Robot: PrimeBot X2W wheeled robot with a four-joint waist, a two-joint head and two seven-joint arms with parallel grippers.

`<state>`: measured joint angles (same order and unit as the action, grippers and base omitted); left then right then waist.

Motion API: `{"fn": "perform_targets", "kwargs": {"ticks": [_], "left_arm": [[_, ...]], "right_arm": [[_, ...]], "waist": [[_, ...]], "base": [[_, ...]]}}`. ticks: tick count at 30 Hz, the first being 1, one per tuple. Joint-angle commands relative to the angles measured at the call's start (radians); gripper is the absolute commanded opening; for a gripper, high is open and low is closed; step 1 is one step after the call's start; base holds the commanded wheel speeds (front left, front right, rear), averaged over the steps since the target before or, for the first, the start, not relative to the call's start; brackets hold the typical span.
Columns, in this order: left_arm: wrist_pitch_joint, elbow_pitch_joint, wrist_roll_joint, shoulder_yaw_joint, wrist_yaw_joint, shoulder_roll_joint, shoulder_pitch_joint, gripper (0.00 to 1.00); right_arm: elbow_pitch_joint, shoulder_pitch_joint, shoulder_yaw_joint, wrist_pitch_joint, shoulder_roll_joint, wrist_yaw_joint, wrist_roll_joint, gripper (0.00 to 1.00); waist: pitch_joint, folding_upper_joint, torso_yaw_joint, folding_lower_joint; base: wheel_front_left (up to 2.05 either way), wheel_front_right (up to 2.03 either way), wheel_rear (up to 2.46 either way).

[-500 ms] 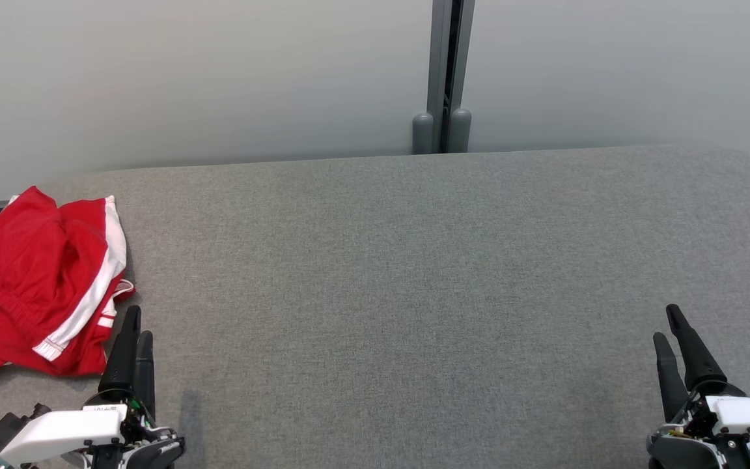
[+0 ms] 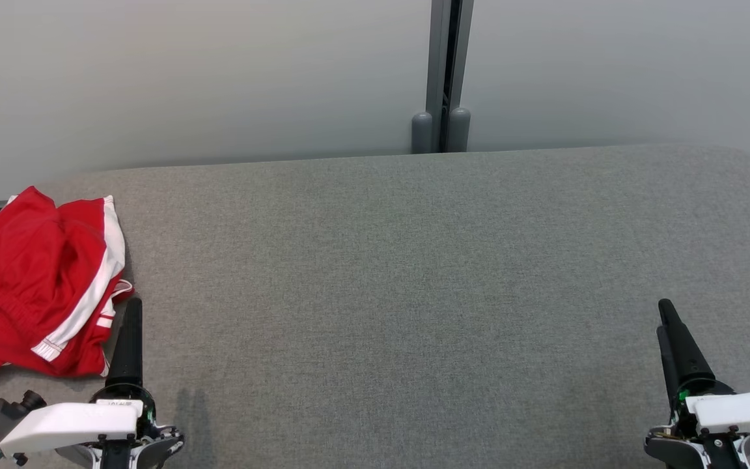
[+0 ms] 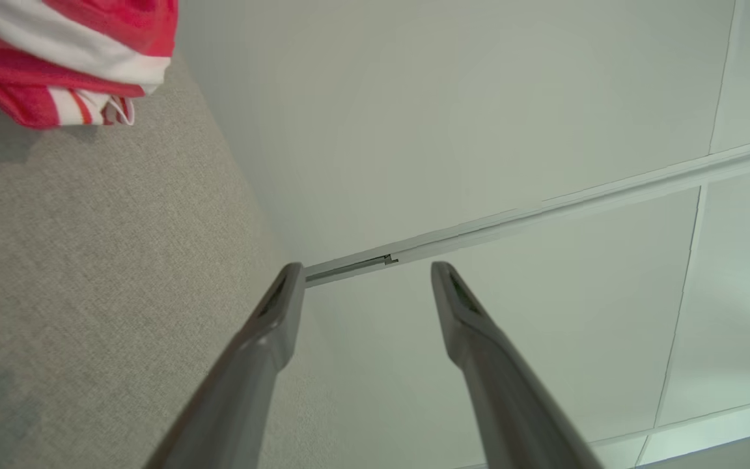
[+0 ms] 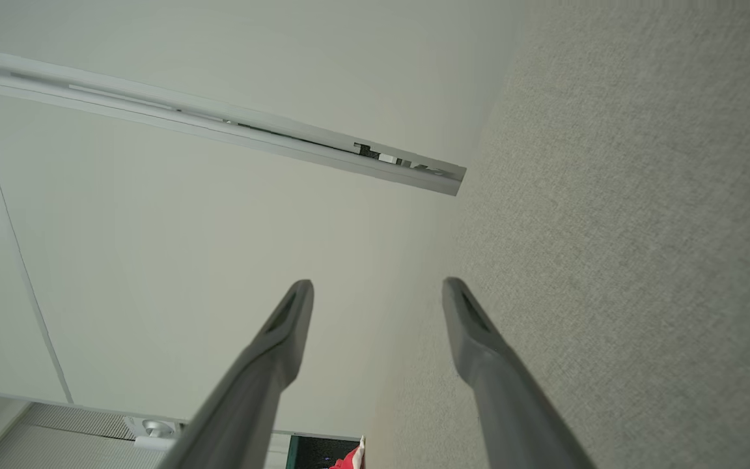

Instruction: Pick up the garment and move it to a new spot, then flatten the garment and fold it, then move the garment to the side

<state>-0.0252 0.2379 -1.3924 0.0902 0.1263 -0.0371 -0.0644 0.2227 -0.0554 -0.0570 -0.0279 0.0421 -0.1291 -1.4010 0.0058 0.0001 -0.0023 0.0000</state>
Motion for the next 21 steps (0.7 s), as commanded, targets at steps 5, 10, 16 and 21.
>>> {"fn": "perform_targets", "kwargs": {"ticks": [5, 10, 16, 21], "left_arm": [[0.028, -0.038, 0.144, -0.007, -0.014, -0.009, -0.012, 1.0], [0.048, -0.049, 0.251, -0.017, -0.028, -0.01, -0.004, 1.0], [0.071, -0.052, 0.403, -0.029, -0.044, -0.012, 0.007, 1.0], [0.085, -0.053, 0.492, -0.038, -0.057, -0.016, 0.014, 1.0]], "right_arm": [[-0.038, -0.005, 0.009, 0.031, 0.012, -0.002, 0.115, 1.0], [-0.05, -0.001, 0.023, 0.051, 0.016, -0.002, 0.211, 1.0], [-0.058, 0.006, 0.031, 0.074, 0.018, -0.002, 0.33, 1.0], [-0.065, 0.009, 0.036, 0.088, 0.017, -0.002, 0.405, 1.0]], "waist": [[0.0, -0.0001, -0.001, 0.0], [0.0, -0.0001, -0.002, 0.0], [0.0, -0.0001, -0.002, 0.0], [0.0, -0.0001, -0.002, 0.0]], "base": [[0.0, 0.0, 0.0], [0.0, 0.0, 0.0], [0.0, 0.0, 0.0], [0.0, 0.0, 0.0]]}}
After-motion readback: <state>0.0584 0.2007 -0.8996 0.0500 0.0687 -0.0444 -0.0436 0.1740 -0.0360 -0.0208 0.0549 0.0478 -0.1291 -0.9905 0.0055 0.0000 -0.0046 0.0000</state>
